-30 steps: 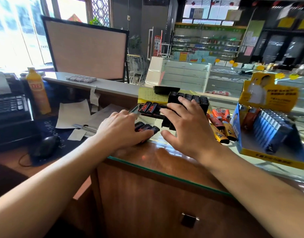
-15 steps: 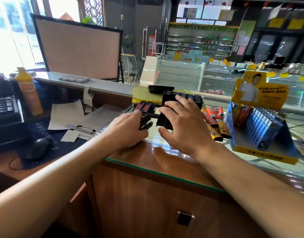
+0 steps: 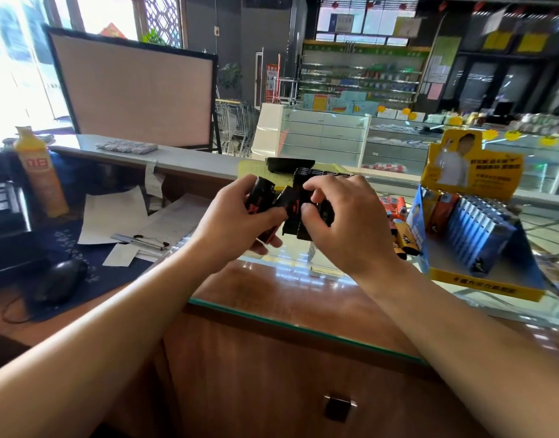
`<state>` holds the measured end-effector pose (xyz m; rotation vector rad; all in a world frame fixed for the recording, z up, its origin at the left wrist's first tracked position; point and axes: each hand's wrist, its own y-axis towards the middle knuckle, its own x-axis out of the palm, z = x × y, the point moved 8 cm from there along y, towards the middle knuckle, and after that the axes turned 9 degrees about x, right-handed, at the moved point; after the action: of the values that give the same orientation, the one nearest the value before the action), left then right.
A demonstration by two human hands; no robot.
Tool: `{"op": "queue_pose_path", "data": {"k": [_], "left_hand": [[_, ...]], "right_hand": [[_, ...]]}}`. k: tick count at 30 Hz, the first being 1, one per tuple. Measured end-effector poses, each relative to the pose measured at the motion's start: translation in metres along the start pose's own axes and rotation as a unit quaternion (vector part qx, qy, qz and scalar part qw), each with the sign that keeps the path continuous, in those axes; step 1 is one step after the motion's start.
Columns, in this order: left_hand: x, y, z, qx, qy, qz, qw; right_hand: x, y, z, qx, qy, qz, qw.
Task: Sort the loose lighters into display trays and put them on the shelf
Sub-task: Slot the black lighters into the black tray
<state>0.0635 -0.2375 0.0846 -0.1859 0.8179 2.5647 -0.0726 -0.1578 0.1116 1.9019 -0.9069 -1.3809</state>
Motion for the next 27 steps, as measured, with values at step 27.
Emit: {"op": "queue_pose_path", "data": {"k": [27], "left_hand": [[0.033, 0.021, 0.011, 0.058, -0.107, -0.001, 0.993]], "right_hand": [[-0.009, 0.012, 0.038, 0.191, 0.349, 0.057, 0.916]]}}
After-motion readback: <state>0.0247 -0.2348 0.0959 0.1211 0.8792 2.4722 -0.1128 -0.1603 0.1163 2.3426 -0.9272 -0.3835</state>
